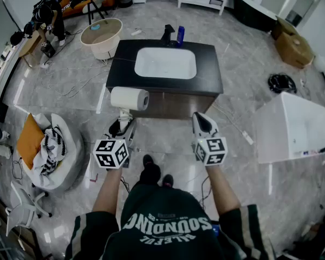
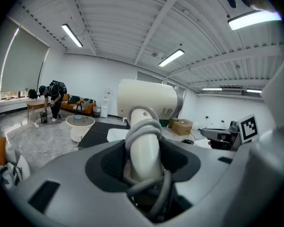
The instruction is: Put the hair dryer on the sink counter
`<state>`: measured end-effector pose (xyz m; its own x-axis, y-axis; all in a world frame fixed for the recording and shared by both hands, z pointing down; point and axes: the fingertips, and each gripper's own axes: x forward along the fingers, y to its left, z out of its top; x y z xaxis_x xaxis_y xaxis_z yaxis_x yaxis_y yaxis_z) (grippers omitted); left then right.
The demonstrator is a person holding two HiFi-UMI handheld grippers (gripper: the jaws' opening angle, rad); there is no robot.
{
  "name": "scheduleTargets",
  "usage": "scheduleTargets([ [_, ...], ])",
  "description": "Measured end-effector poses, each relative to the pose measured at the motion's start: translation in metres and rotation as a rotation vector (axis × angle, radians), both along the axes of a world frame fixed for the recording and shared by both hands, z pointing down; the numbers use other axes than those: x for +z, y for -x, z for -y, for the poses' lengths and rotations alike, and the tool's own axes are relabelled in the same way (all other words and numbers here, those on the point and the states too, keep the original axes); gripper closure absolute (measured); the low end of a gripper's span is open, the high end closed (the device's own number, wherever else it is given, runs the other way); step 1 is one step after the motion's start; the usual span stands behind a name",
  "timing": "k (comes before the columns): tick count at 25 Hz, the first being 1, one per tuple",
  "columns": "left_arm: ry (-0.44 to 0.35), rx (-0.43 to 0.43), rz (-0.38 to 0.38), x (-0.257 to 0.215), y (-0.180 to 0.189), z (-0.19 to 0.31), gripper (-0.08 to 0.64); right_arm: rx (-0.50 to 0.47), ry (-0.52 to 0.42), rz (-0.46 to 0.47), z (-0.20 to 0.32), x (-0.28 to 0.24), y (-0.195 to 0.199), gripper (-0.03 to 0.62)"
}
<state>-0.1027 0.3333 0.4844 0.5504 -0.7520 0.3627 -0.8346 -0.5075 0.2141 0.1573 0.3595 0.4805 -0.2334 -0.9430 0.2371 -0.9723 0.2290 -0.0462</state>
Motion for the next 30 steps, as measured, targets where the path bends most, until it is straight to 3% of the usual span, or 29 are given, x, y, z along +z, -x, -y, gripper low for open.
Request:
scheduleTargets([
  [7, -0.003, -0.011, -0.003, -0.001, 0.011, 0.005, 0.351, 0.013, -0.017, -0.022, 0.005, -0.004, 0.011, 0.592],
  [15, 0.019, -0.014, -0.014, 0.010, 0.019, 0.033, 0.351, 0.015, 0.040, -0.014, 0.032, 0.011, 0.019, 0.592],
  [22, 0.028, 0.011, -0.006, 0.020, 0.030, 0.102, 0.351, 0.008, 0.025, -0.011, 0.100, 0.010, 0.042, 0.592],
  [30, 0.029, 0.048, -0.017, 0.020, 0.049, 0.179, 0.351, 0.068, 0.000, -0.013, 0.168, 0.004, 0.062, 0.592],
])
